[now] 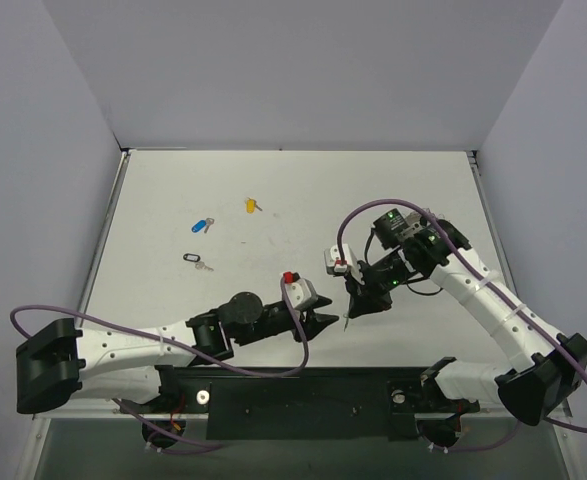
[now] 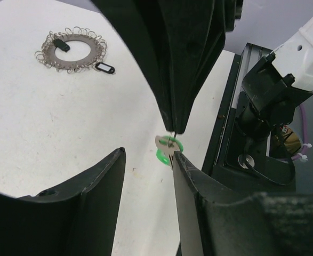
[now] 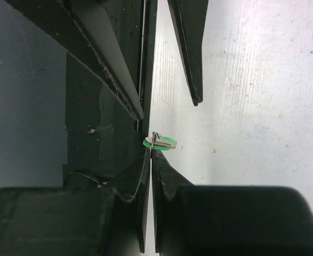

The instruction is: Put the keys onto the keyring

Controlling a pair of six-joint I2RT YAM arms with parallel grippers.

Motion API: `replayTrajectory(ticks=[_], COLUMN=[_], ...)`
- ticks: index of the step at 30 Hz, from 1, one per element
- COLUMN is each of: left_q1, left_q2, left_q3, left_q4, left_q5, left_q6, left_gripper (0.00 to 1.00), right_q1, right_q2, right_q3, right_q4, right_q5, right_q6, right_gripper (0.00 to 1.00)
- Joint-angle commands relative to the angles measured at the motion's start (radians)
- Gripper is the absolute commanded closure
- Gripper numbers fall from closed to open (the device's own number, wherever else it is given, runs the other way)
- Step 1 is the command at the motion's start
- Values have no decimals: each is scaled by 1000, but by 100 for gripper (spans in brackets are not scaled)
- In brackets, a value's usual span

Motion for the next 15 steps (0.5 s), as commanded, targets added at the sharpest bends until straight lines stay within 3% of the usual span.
replayTrajectory(ticks=[1,6,15], left_q1=[1,1,1], left_q2=[33,53,73], left_q3=[92,104,112], left_q4=[20,15,21], left_q5=[23,66,127], left_q6=[80,99,109], left_gripper=[51,59,61], right_q1=[-5,-5,-10], right_q2=[11,23,34], right_q3=[-20,-20,-8], right_q4=[-49,-53,-65], right_q5=[-6,-4,-24], right_q6=[-32,-37,-48], right_gripper=[100,100,100])
